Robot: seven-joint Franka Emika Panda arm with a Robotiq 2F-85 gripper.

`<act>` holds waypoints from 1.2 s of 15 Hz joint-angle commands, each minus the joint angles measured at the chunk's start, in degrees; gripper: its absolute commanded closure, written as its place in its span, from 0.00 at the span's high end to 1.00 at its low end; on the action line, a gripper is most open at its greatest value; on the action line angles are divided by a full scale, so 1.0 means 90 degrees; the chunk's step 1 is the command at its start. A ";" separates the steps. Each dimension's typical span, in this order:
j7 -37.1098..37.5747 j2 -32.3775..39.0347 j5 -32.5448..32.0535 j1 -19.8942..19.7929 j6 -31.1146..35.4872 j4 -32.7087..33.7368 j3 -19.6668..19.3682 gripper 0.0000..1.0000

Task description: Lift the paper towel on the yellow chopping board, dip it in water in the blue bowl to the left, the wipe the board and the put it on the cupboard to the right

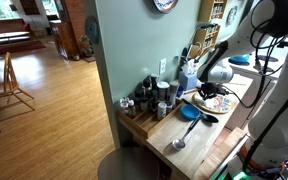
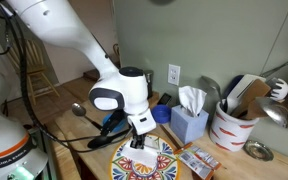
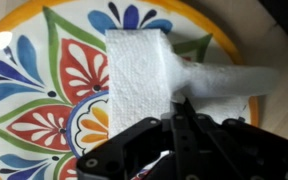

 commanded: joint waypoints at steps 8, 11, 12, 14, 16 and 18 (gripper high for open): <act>-0.0263 -0.0945 -0.0628 -0.0374 -0.0062 -0.0101 -0.0708 0.01; -0.0355 -0.1563 -0.0426 -0.0501 -0.0306 -0.0184 -0.0716 0.01; -0.0321 -0.1013 -0.0490 -0.0465 -0.0148 0.0056 -0.0643 0.01; -0.0329 -0.1146 -0.0486 -0.0496 -0.0153 0.0058 -0.0634 0.02; -0.0326 -0.1094 -0.0489 -0.0487 -0.0153 0.0060 -0.0615 0.02; -0.0325 -0.1053 -0.0490 -0.0483 -0.0153 0.0060 -0.0612 0.01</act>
